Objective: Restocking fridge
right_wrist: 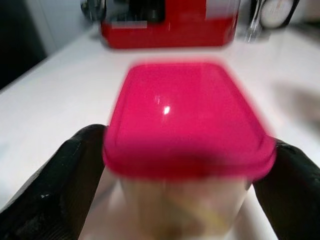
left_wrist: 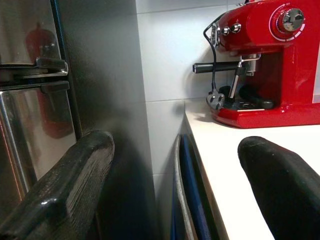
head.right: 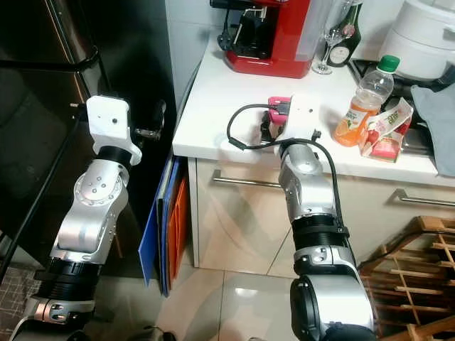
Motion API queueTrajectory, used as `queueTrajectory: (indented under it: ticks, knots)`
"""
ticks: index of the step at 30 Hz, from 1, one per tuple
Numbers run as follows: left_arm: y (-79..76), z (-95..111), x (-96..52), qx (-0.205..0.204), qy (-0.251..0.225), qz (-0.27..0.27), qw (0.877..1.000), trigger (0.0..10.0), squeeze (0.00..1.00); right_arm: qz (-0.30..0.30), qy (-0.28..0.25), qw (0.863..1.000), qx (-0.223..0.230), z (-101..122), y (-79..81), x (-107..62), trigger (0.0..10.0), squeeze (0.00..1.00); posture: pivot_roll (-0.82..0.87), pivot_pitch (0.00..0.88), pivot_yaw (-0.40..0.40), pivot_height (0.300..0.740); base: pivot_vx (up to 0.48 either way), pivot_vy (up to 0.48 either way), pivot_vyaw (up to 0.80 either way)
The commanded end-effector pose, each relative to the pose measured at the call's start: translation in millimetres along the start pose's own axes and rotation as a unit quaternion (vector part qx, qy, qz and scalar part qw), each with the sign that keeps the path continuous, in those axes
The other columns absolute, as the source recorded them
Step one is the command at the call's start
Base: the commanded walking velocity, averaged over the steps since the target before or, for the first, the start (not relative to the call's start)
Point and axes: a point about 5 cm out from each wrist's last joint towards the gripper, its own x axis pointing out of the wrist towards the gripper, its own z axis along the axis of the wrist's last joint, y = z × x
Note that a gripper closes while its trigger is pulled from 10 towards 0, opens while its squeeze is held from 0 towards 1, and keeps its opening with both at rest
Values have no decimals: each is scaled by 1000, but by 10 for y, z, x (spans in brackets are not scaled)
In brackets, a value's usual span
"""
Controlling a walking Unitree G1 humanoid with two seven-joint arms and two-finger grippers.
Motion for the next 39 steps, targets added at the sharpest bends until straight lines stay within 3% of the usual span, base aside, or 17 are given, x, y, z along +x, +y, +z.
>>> queueTrajectory:
  ticks: [1,2,3,15,18,20,21,22,24,28,30,33,36,37,39]
  knots:
    - [-11,-14,12,-2,8,-2,1000,10000,0,-1,15,1000,8,-11,-19,16,10000,0,-28,0,-24,740,0,0,0]
    - [-12,-15,13,-2,8,-2,1000,10000,0,-2,18,1000,8,-25,-28,17,4275,0,-28,0,-24,740,0,0,0]
    - [-15,-17,14,-1,9,-2,1000,10000,0,0,17,1000,9,-24,-31,16,0,0,-29,0,-24,740,0,0,0]
    - [-26,-17,31,2,8,-1,1000,10000,0,5,-4,1000,19,45,-48,24,0,0,-27,0,-30,740,0,0,0]
    - [-30,-20,32,6,8,-3,1000,10000,0,6,-54,998,6,181,-20,4,0,0,-25,0,-30,740,0,0,0]
    - [-51,-44,23,12,9,-11,1000,10000,0,16,-123,992,-23,383,36,-47,0,0,-28,0,-27,740,0,0,0]
    - [-51,-44,23,12,9,-11,1000,10000,0,16,-123,992,-23,383,36,-47,0,0,-28,0,-27,740,0,0,0]
    - [-78,-56,12,13,9,-19,1000,10000,0,4,-173,983,-68,487,20,-90,0,0,-28,0,-27,740,0,0,0]
    - [-100,-67,-1,17,7,-25,1000,10000,0,-13,-221,969,-111,558,-15,-152,0,0,-28,0,-26,740,0,0,0]
    - [-114,-128,-40,21,11,-30,999,10000,0,-68,-312,934,-161,622,-140,-369,0,0,-23,0,-28,740,0,0,0]
    - [-109,-149,-56,16,15,-29,999,10000,0,-92,-336,919,-187,581,-184,-484,0,0,-23,0,-29,740,0,0,0]
    - [-113,-114,-69,-14,2,-32,999,10000,0,-111,-339,911,-208,363,-225,-664,0,0,-24,0,-27,740,0,0,0]
    - [-121,-99,-71,-14,-3,-36,999,10000,0,-109,-337,909,-219,234,-204,-750,0,0,-25,0,-25,740,0,0,0]
    - [-119,-95,-63,-8,-5,-38,999,10000,0,-90,-325,916,-219,80,-131,-790,0,0,-38,0,-9,740,0,0,0]
    - [-118,-94,-56,-5,-5,-37,999,10000,0,-82,-319,919,-214,32,-103,-793,0,0,-38,0,-9,740,0,0,0]
